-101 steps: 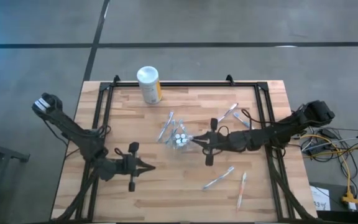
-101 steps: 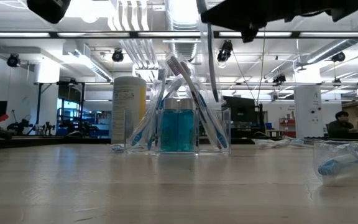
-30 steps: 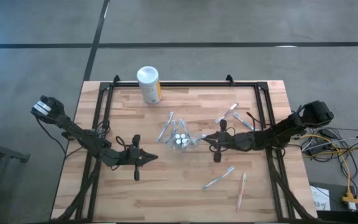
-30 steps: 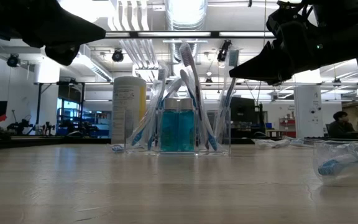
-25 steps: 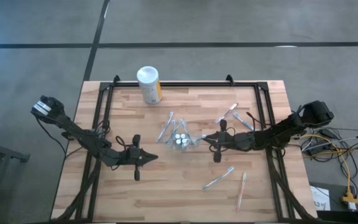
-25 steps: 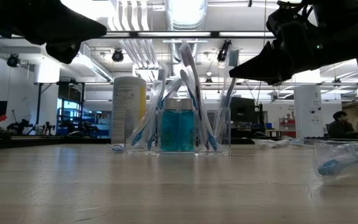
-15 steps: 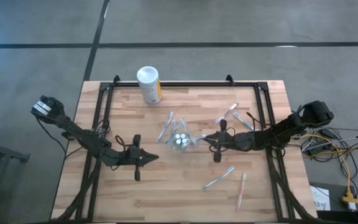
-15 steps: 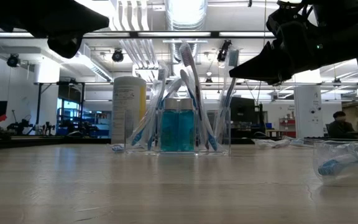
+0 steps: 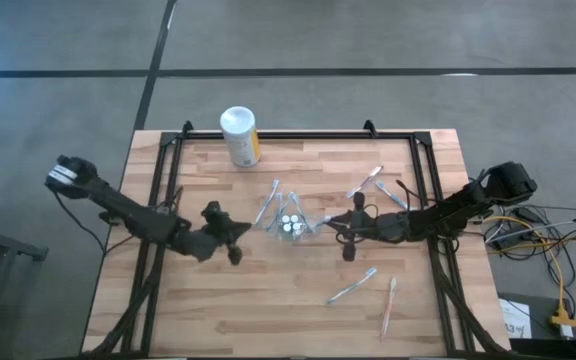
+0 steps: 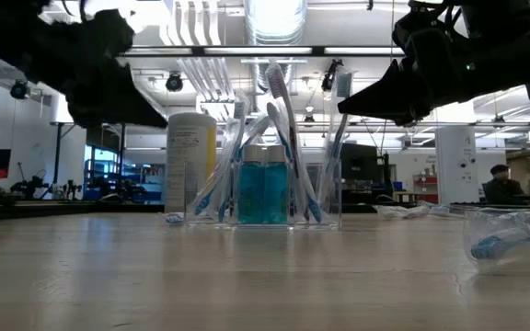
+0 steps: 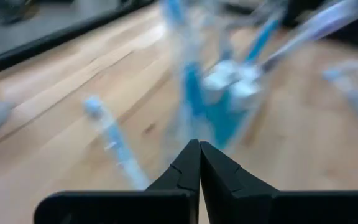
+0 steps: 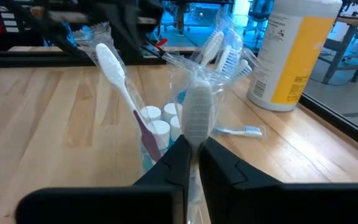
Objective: Pick & Place toothbrushing station
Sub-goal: Put the blue toothbrush into the transparent organizer
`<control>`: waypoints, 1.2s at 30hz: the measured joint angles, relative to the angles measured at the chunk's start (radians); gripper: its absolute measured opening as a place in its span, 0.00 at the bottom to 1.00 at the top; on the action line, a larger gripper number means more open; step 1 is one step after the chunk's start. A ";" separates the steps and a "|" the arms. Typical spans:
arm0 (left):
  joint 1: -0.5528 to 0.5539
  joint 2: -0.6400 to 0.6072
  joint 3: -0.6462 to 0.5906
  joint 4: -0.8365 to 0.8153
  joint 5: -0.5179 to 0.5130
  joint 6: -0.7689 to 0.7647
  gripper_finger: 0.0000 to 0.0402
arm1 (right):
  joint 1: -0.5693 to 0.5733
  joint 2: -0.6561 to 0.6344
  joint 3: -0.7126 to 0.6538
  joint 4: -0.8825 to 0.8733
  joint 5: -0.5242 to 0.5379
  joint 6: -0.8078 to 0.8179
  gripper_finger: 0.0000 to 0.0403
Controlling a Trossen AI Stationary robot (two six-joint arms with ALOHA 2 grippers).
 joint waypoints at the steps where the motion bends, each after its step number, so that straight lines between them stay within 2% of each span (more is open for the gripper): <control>1: 0.021 0.001 0.013 -0.061 0.005 -0.026 0.03 | 0.000 0.000 0.003 0.000 -0.001 0.001 0.08; 5: 0.074 0.004 0.036 -0.193 0.010 -0.064 0.06 | 0.000 0.000 0.005 0.000 -0.001 0.004 0.22; 10: 0.090 0.004 0.037 -0.191 0.066 -0.014 0.12 | 0.000 0.000 0.005 0.005 -0.001 0.000 0.38; 15: 0.100 0.018 0.037 -0.194 0.078 0.001 0.24 | -0.007 0.000 0.005 0.020 0.006 -0.017 0.47; 26: 0.146 0.184 0.034 -0.157 0.099 -0.002 0.46 | -0.015 -0.005 0.005 0.120 0.004 -0.026 0.51; 31: 0.170 0.252 0.036 -0.088 0.174 0.057 0.51 | -0.015 -0.006 0.011 0.124 -0.003 -0.042 0.51; 36: 0.205 0.349 0.056 -0.074 0.120 0.061 0.51 | -0.014 -0.006 0.025 0.124 -0.005 -0.061 0.50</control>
